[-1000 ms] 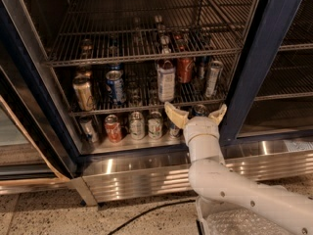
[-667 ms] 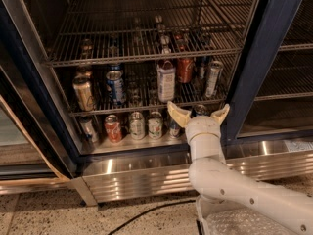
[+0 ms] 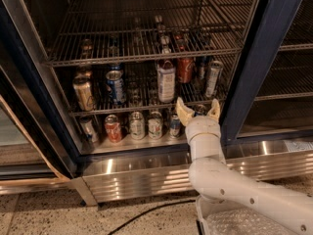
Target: Pick redbull can from middle shelf of fridge
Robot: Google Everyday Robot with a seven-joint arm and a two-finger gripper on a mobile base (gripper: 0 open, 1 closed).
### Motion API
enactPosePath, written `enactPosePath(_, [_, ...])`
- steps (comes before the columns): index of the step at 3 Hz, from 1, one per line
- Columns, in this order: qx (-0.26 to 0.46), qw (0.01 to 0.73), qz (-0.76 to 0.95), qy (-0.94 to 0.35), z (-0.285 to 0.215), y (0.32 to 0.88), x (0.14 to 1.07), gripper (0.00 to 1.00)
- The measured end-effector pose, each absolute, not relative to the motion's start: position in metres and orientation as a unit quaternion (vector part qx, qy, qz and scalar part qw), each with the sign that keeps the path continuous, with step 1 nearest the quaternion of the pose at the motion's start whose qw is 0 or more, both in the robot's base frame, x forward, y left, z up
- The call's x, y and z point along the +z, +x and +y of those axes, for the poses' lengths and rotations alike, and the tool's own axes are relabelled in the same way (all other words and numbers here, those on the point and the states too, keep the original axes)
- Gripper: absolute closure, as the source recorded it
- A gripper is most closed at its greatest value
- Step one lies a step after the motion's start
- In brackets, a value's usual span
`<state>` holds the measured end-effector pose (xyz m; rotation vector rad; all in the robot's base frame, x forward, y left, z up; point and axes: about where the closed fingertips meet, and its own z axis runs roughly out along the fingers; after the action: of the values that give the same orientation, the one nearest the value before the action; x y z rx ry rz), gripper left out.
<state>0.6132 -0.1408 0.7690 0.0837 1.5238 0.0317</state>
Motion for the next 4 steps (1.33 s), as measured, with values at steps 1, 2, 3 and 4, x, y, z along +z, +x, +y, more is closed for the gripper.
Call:
enactPosePath(1, [0.014, 0.723, 0.690, 0.038, -0.141, 0.613, 0.769, 0.22])
enactPosePath(2, [-0.002, 0.722, 0.691, 0.031, -0.148, 0.621, 0.763, 0.18])
enactPosePath(3, [-0.024, 0.719, 0.694, 0.029, -0.163, 0.632, 0.752, 0.15])
enactPosePath(4, [-0.045, 0.720, 0.692, 0.026, -0.174, 0.646, 0.743, 0.15])
